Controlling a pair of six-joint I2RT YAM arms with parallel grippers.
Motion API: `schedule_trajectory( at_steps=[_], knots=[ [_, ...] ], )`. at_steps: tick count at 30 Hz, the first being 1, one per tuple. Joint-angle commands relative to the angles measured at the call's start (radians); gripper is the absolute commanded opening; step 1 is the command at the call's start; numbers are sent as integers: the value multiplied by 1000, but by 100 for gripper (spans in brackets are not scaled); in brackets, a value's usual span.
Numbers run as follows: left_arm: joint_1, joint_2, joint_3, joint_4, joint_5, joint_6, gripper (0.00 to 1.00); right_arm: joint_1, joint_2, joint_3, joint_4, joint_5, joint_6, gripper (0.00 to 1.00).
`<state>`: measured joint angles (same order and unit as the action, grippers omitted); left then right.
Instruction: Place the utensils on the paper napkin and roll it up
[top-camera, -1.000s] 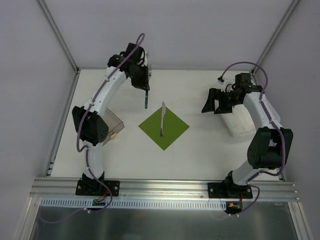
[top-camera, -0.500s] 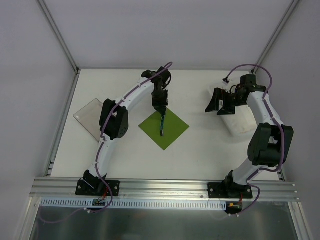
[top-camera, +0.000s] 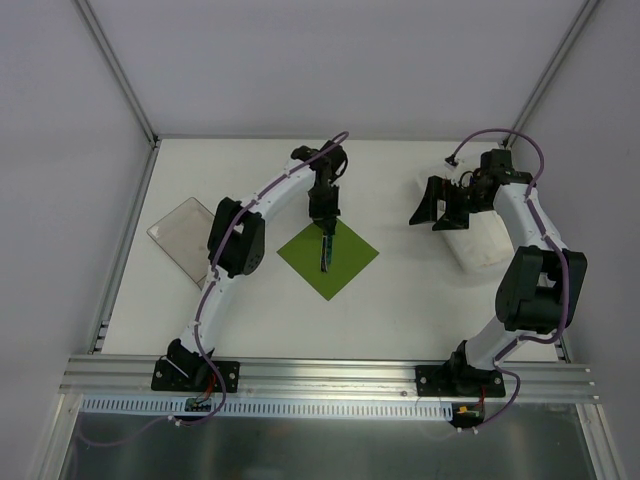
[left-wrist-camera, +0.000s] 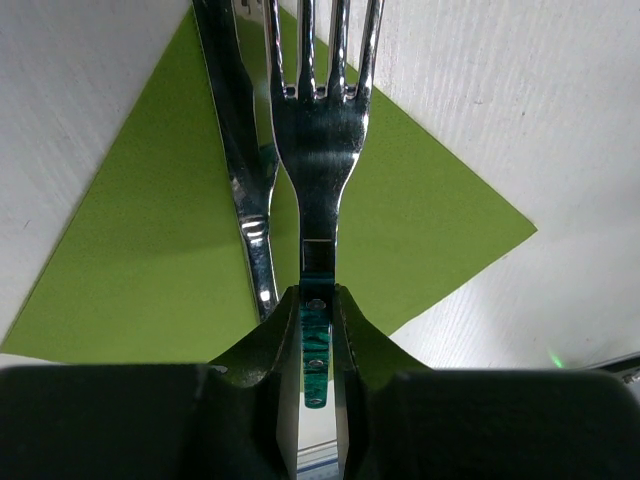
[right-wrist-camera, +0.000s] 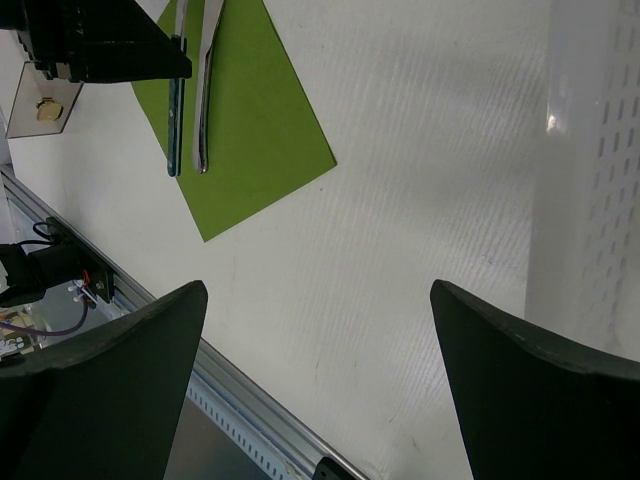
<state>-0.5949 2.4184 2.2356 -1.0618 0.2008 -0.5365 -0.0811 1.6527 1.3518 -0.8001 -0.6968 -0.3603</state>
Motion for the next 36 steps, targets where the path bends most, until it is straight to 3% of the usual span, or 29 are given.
schedule_trajectory(
  at_steps=[1, 36],
  knots=[
    [-8, 13, 52, -24, -6, -25, 2, -6, 9, 4, -7, -27, -16, 99],
    [-29, 70, 27, -21, -29, -49, 9, -29, 27, 6, -5, -58, -5, 99]
  ],
)
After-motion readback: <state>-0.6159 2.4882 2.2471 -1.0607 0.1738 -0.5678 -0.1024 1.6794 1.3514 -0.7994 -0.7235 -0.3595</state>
